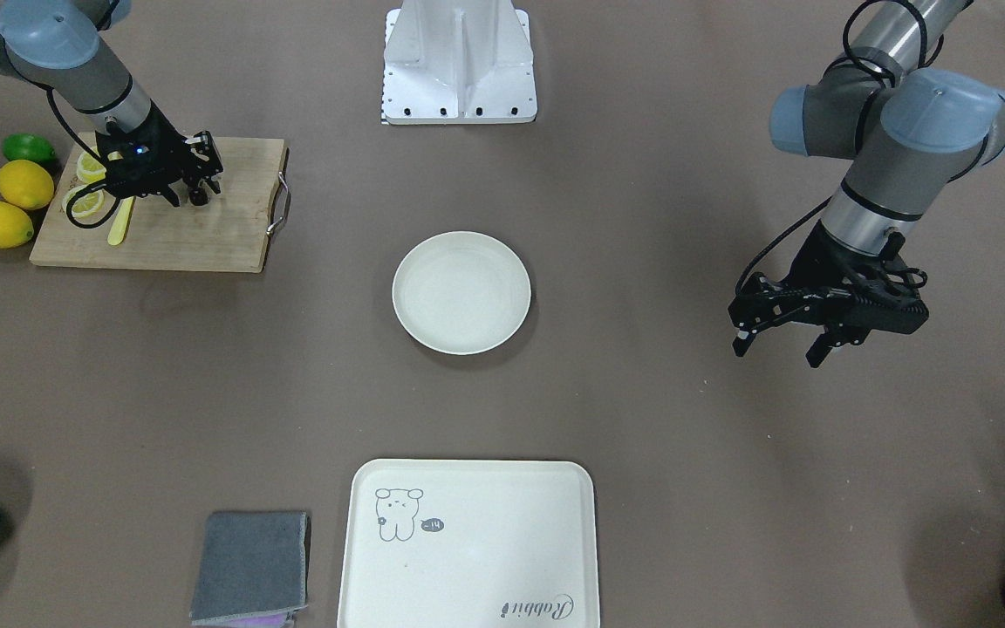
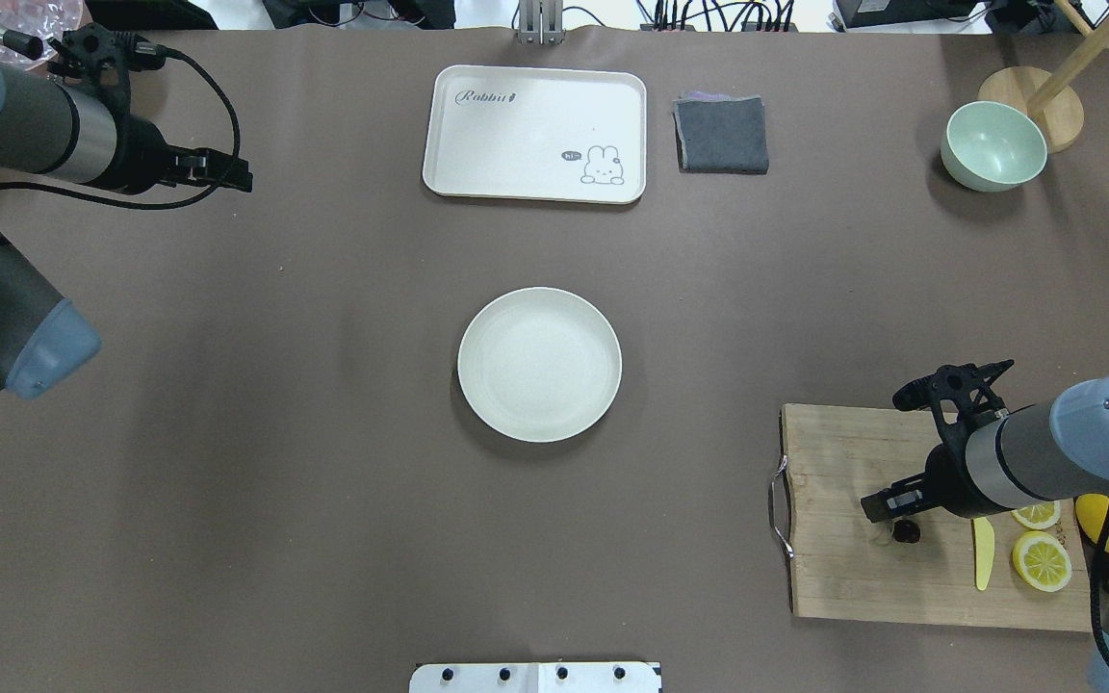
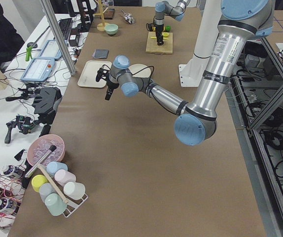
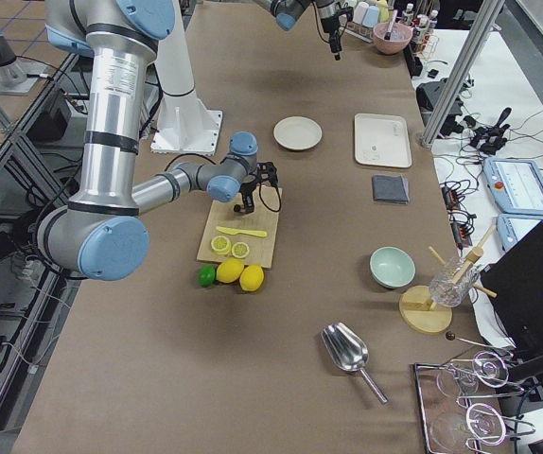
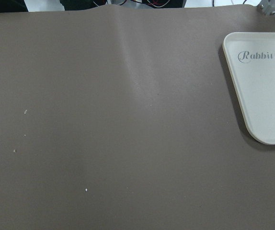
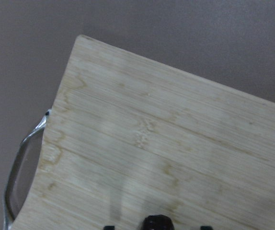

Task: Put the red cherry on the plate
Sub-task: 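Lower the right gripper onto the dark red cherries and grasp them, then carry the cherries with the right gripper over the white bowl and lower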

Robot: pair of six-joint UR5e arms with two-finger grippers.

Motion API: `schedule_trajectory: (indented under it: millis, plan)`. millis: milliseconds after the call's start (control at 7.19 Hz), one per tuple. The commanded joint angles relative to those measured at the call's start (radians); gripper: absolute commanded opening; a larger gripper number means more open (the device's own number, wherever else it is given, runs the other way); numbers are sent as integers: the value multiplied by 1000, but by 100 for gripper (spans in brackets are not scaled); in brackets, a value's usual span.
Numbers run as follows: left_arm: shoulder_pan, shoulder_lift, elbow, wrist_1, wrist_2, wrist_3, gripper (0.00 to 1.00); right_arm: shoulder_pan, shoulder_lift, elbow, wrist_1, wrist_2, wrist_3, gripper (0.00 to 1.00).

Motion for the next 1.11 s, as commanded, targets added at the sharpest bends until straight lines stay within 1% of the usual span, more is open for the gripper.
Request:
schedule_trajectory:
  millis: [0, 139, 278, 417, 557, 696, 835, 974]
  plan:
    - [0, 8, -1, -1, -2, 0, 99, 1, 2, 2, 0, -3, -1, 1]
    - [0, 9, -3, -1, -2, 0, 99, 19, 4, 2, -1, -3, -1, 0]
    - [0, 12, -3, -1, -3, 0, 99, 42, 2, 27, -6, 3, -4, 0]
    - [0, 12, -4, -1, -3, 0, 99, 85, 5, 56, -9, 35, -6, 0]
    - [0, 26, -6, -3, -5, 0, 99, 107, 37, 58, -10, 78, -5, 0]
    - [-8, 34, -6, -6, -5, 0, 99, 113, 150, 39, -91, 76, -1, 0]
    - [-11, 44, -6, -9, -5, 0, 99, 117, 359, 27, -318, 66, 3, 0]
    - [-12, 48, -6, -10, -5, 0, 99, 116, 577, -31, -507, 31, 24, 0]
